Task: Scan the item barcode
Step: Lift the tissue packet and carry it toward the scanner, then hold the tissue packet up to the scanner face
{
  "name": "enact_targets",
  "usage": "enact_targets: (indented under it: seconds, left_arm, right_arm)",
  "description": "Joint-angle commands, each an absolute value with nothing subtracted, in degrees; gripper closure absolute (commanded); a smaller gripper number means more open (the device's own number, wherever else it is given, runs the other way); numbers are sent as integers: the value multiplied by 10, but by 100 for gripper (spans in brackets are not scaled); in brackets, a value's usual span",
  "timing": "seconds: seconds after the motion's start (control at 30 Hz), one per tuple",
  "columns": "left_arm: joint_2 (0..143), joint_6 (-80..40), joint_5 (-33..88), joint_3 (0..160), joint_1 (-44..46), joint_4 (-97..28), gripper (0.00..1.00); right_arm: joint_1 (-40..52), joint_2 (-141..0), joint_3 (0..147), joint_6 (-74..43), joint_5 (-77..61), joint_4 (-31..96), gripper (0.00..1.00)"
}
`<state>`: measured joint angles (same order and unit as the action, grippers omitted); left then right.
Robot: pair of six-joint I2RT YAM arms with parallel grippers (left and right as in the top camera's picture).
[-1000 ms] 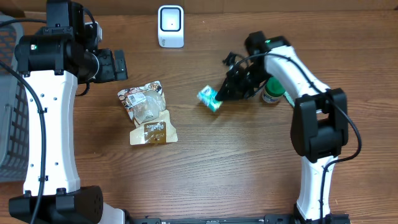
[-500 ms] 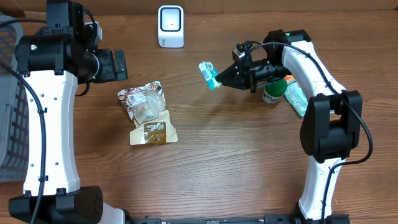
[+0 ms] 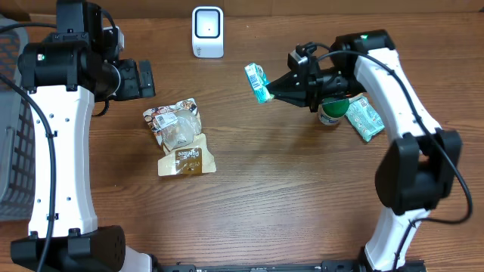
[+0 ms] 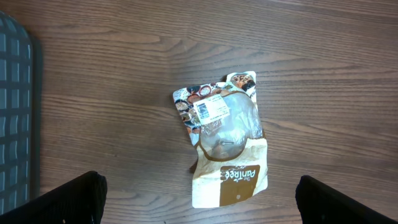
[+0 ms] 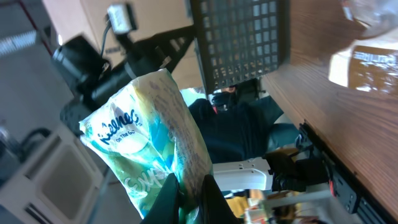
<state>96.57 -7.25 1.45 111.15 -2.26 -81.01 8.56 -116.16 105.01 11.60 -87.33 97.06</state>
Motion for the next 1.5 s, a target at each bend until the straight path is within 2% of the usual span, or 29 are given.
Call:
enact_targets:
  seconds: [0.0,0.67,0.8,1.17,1.3,1.47]
  left_arm:
    - [967,-62,13,1119,-22,-810,0]
    - [967,-62,13,1119,-22,-810,0]
    - [967,-62,13,1119,-22,-810,1]
    - [967,-62,13,1119,-22,-810,0]
    - [967,-62,13,1119,-22,-810,0]
    - [967,-62,13,1119,-22,-810,0]
  right_arm:
    - [83,-1115,1066,155,-892,970,96]
    - [84,-1101,1066,151,-771,898,96]
    - [94,-1102,1066,122,-724,860,96]
    - [183,-1102,1069,-134,-292,724,96]
    - [202,-1114,1124,-153,-178,754,96]
    - [203,-1169,1297,-152,-91,831,96]
